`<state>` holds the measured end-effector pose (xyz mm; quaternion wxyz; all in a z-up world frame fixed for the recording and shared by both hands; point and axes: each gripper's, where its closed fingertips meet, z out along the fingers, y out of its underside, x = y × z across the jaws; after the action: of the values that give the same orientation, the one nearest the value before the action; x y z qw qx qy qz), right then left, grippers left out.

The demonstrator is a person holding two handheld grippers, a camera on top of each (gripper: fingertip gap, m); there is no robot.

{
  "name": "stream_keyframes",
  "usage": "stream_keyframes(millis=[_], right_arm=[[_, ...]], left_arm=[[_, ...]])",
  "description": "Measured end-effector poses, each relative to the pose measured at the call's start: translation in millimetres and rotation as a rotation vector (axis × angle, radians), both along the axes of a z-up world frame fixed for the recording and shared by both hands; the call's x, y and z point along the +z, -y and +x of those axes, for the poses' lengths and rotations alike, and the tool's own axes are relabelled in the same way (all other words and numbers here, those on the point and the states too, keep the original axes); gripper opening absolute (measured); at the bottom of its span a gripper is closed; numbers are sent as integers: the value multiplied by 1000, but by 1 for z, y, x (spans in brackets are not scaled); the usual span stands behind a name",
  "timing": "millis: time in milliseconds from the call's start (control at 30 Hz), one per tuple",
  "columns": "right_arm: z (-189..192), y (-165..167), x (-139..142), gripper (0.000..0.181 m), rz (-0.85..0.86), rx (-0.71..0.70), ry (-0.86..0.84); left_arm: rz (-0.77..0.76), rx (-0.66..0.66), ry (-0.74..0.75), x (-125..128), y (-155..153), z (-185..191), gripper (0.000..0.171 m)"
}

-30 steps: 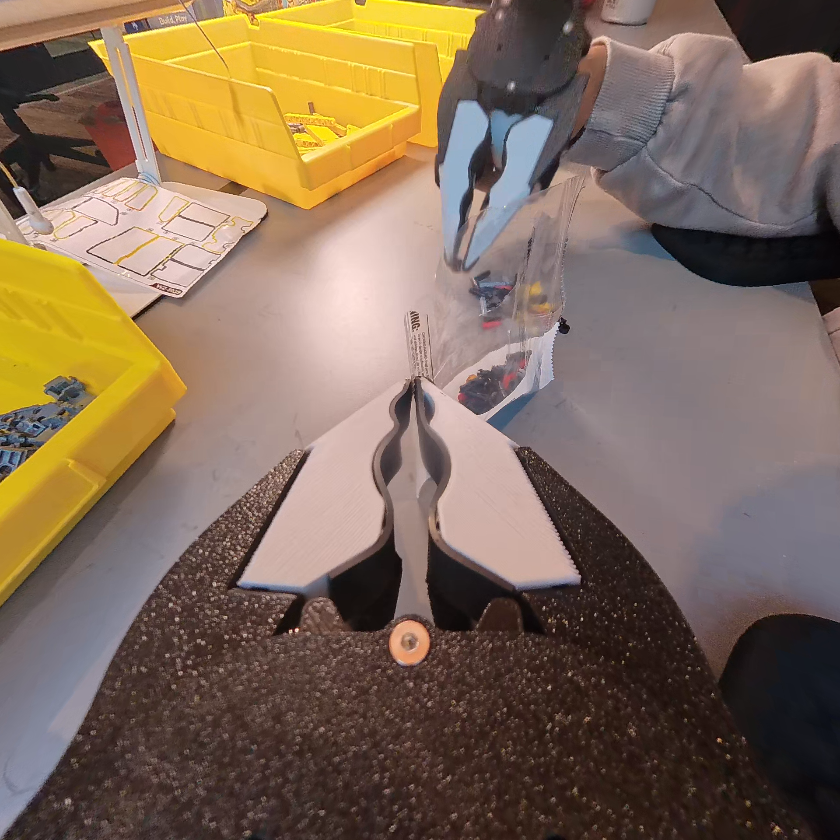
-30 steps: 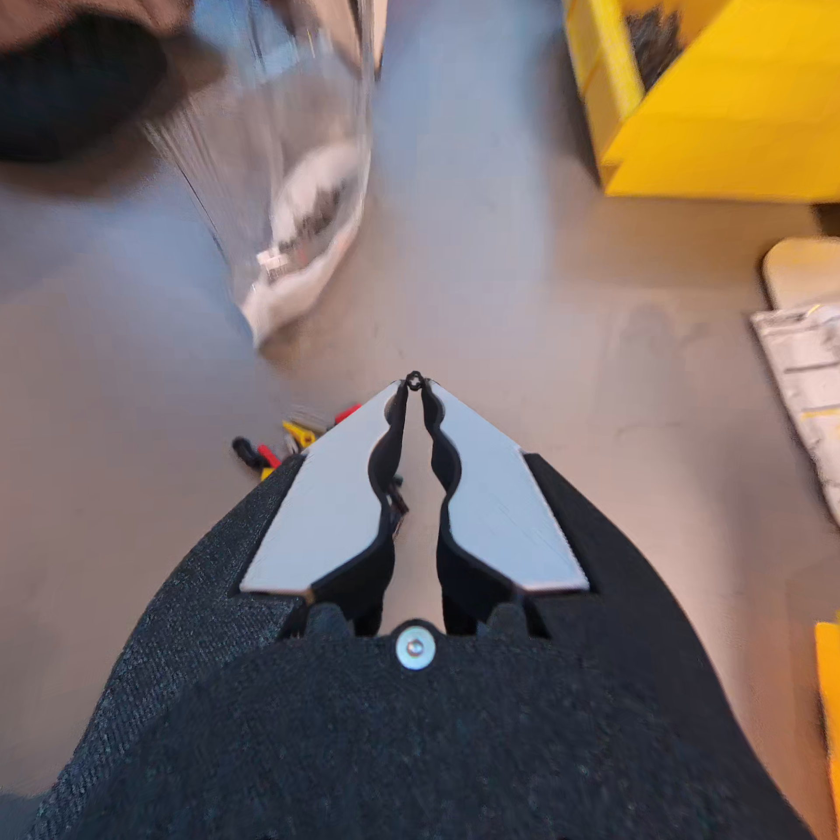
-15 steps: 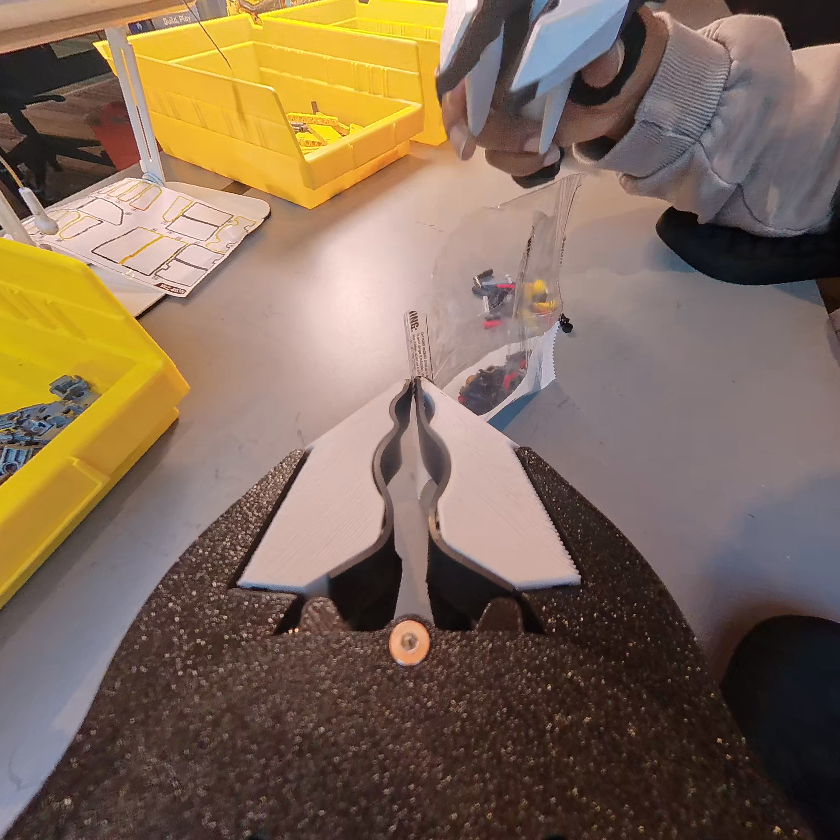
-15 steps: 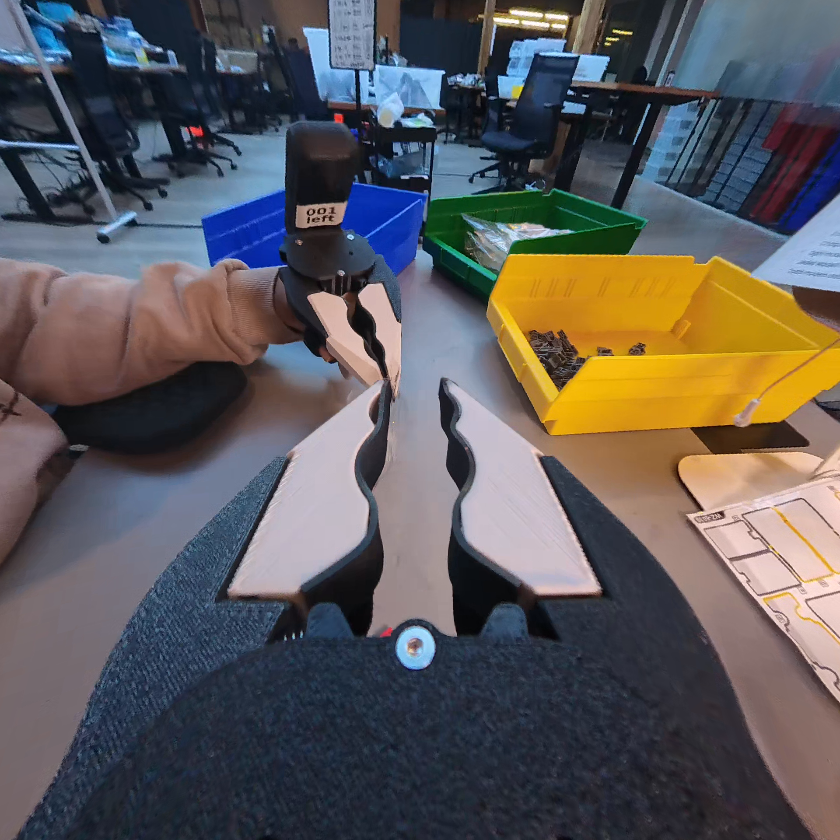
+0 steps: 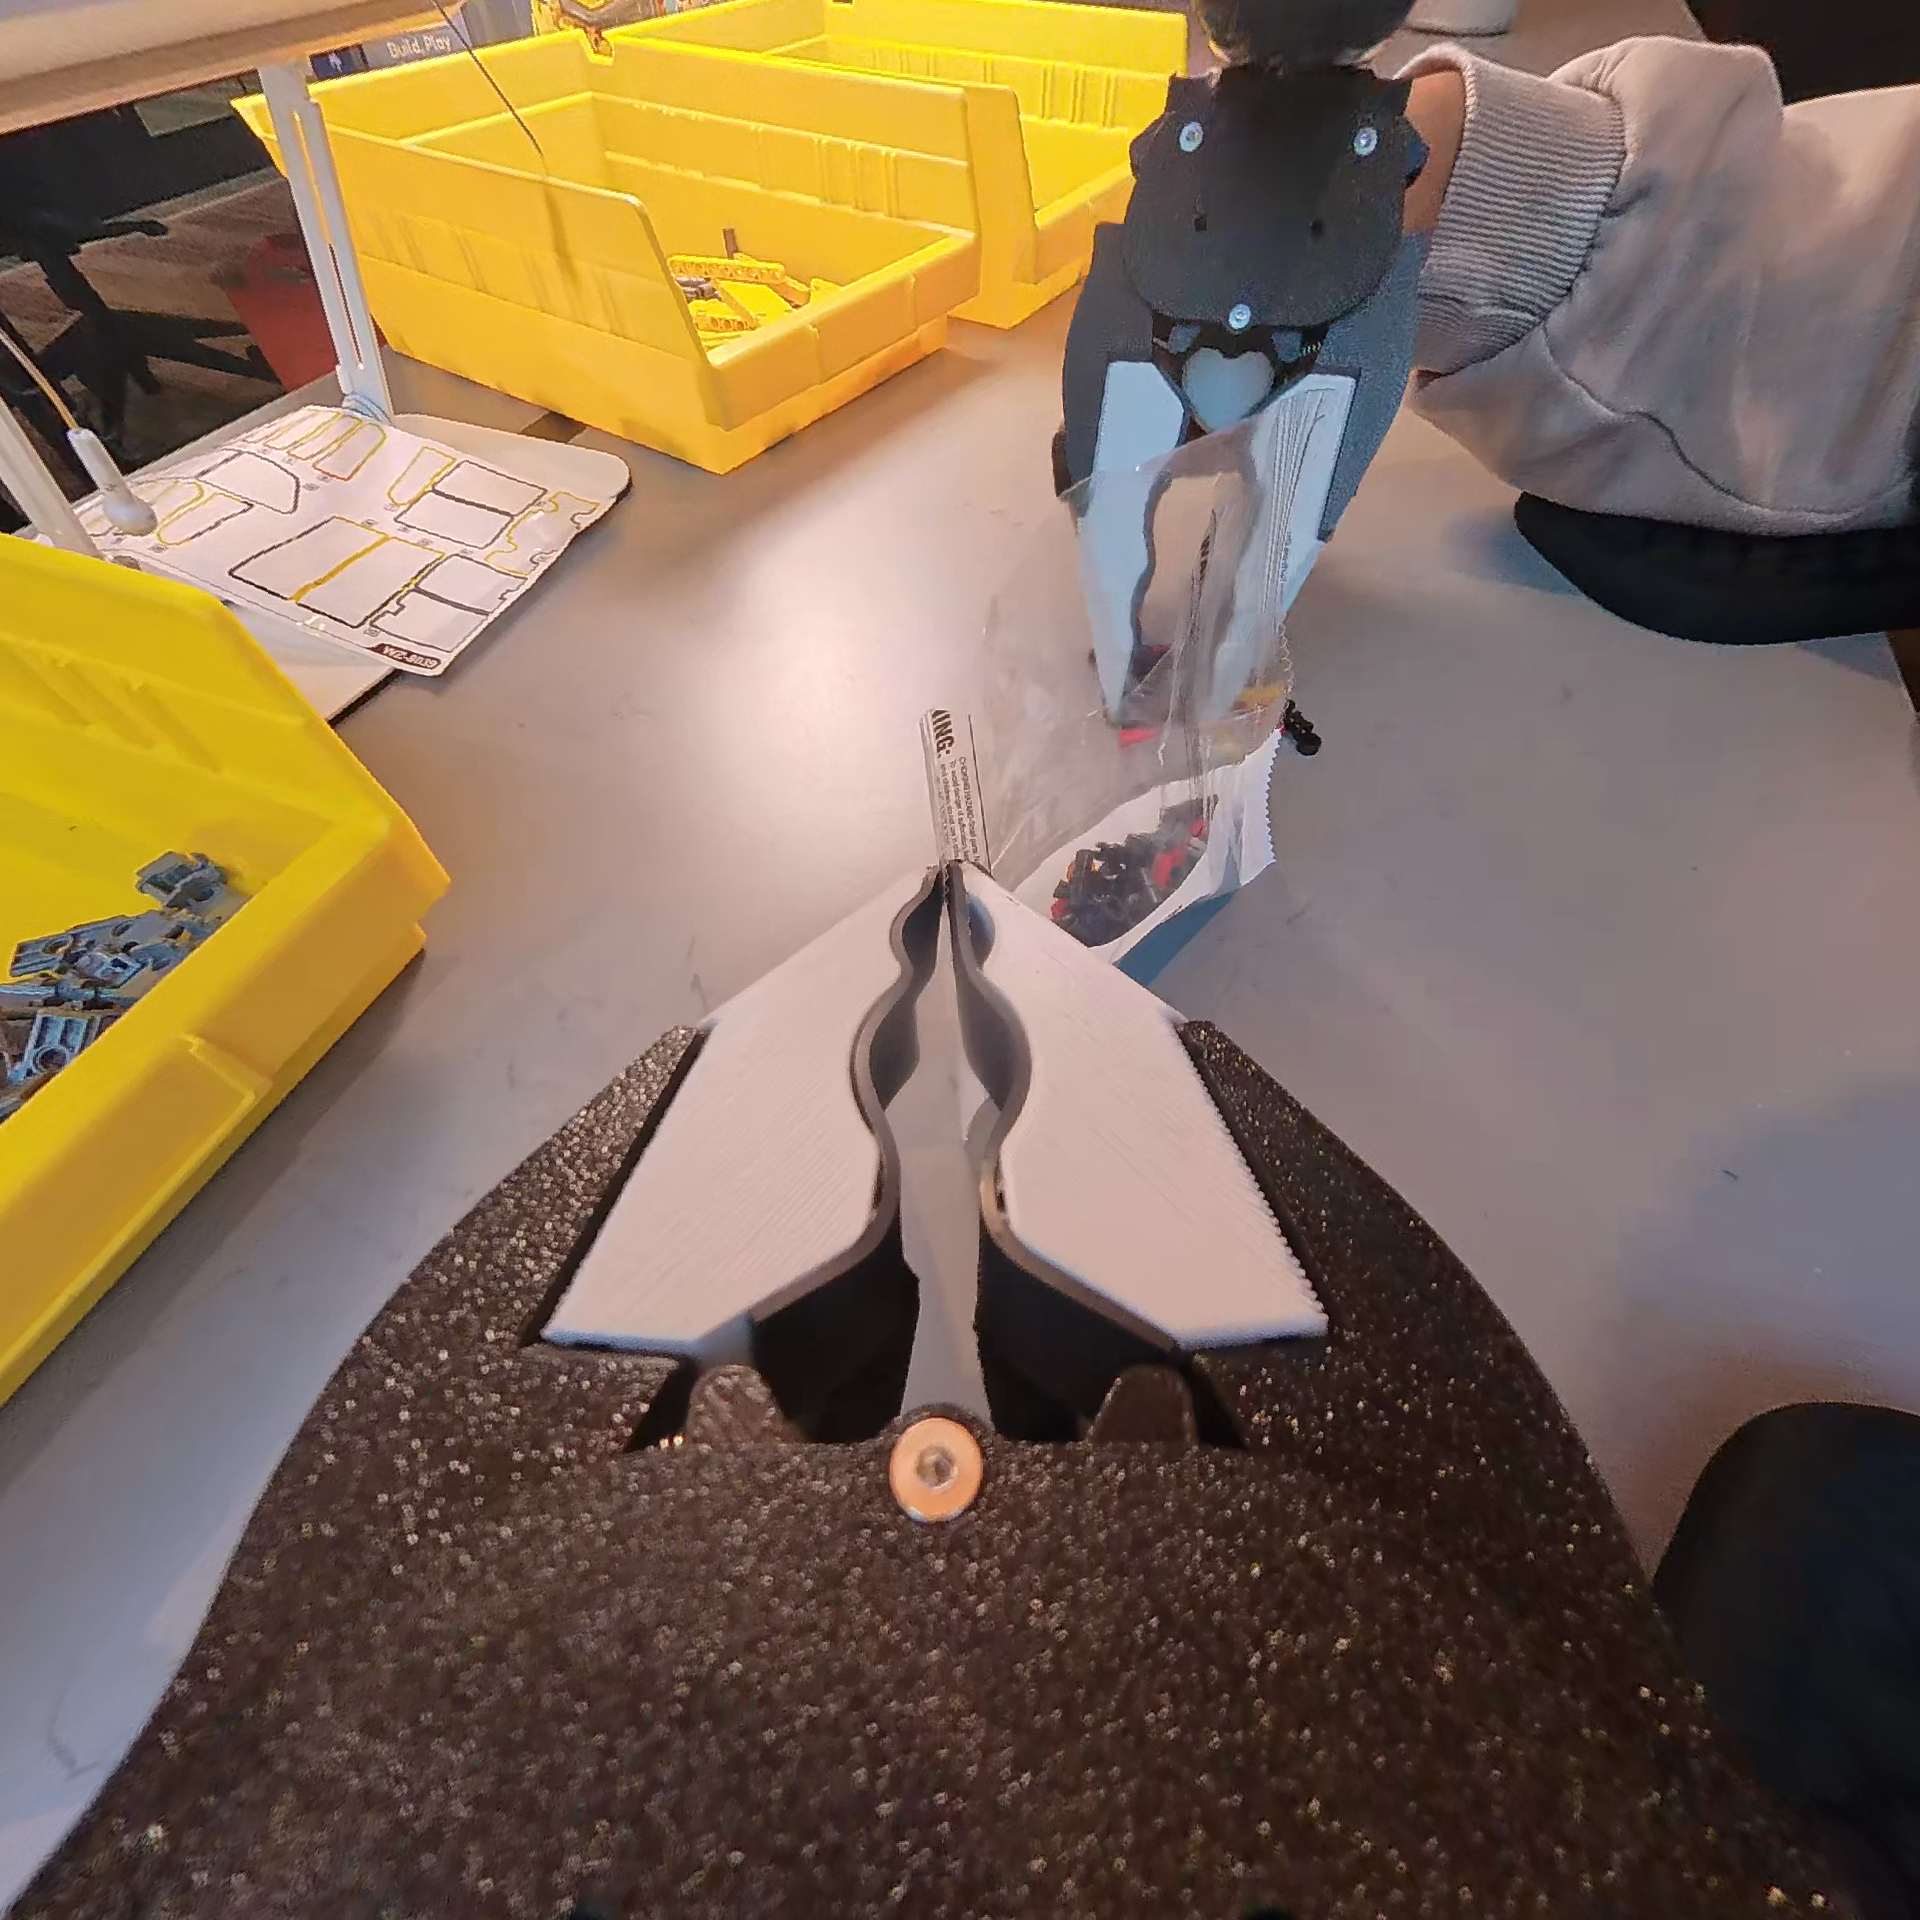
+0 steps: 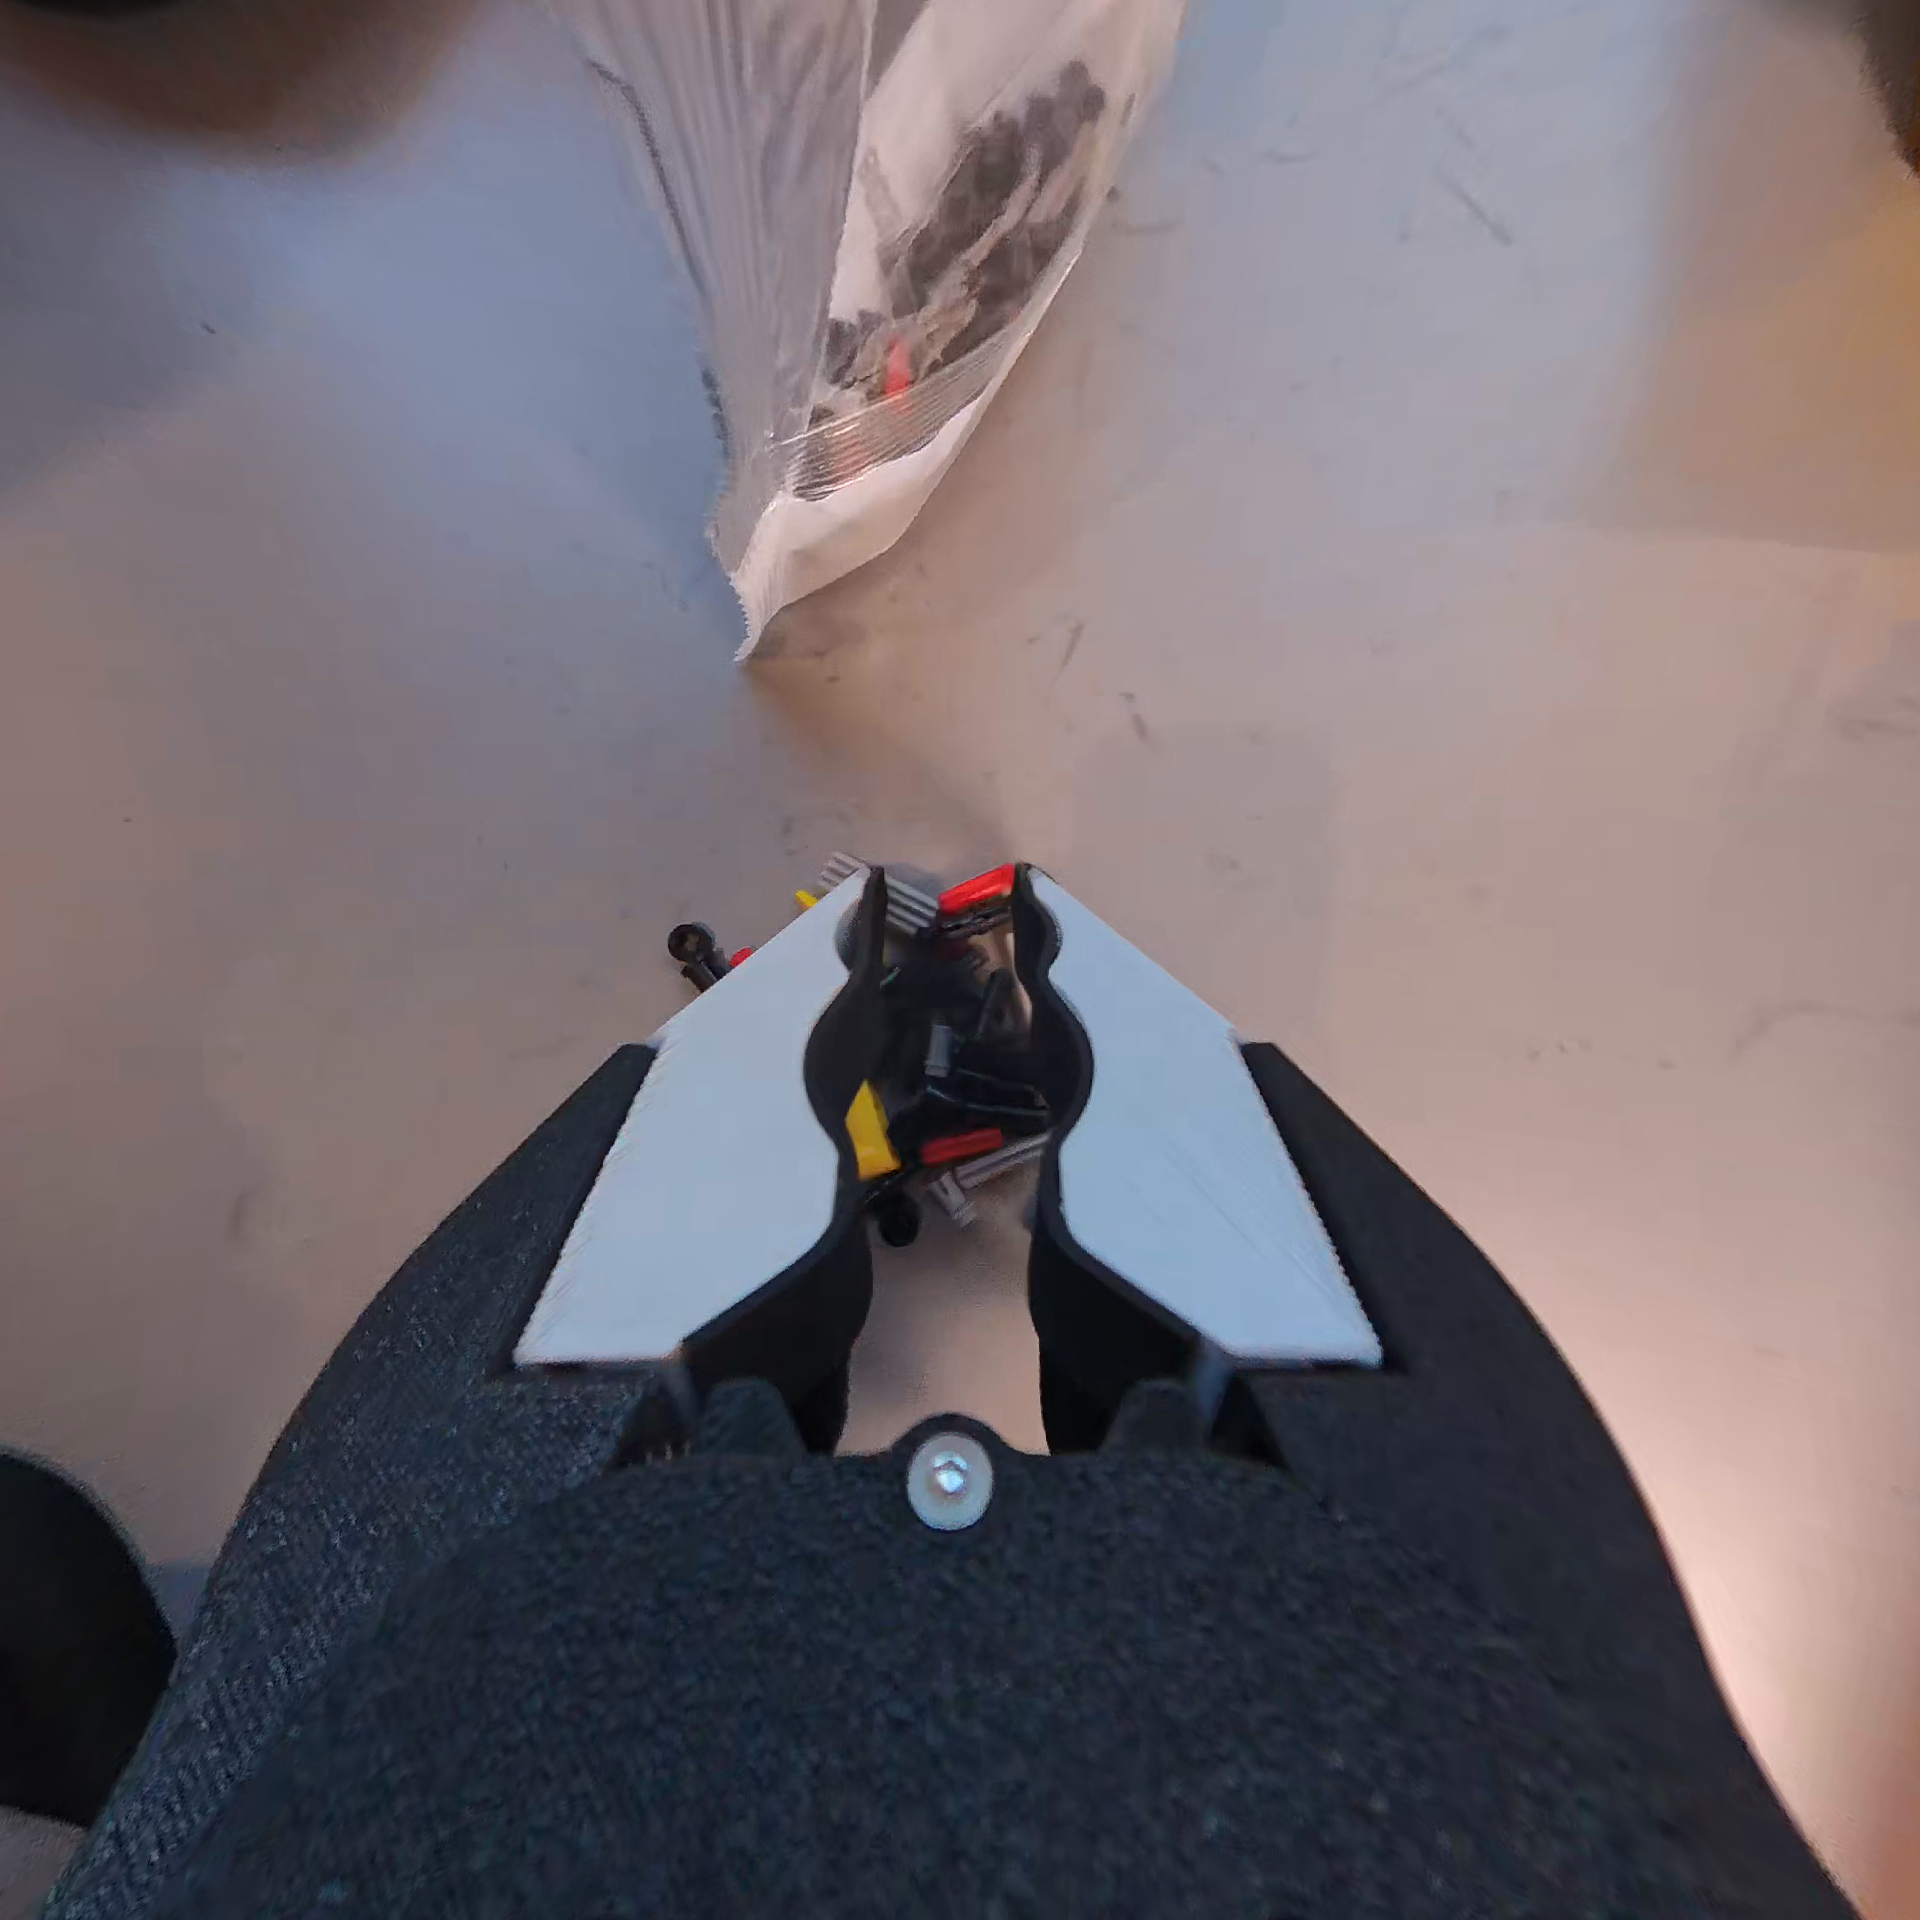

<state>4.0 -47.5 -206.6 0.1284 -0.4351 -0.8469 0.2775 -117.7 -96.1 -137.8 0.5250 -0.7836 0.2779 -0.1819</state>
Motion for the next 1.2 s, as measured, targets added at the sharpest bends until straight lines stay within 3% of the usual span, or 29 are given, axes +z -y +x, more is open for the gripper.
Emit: stream_keyframes(millis=[333,633,1200], right_arm=[[13,16,-2,43,-73,65,49],[2,6,-5,15,8,35,1],[-10,8,-1,7,-31,23,-71]], left_arm=[[1,2,-6,0,0,-1,0],[2,3,-5,0,0,-1,0],[3,5,-8,-1,0,-1,0]])
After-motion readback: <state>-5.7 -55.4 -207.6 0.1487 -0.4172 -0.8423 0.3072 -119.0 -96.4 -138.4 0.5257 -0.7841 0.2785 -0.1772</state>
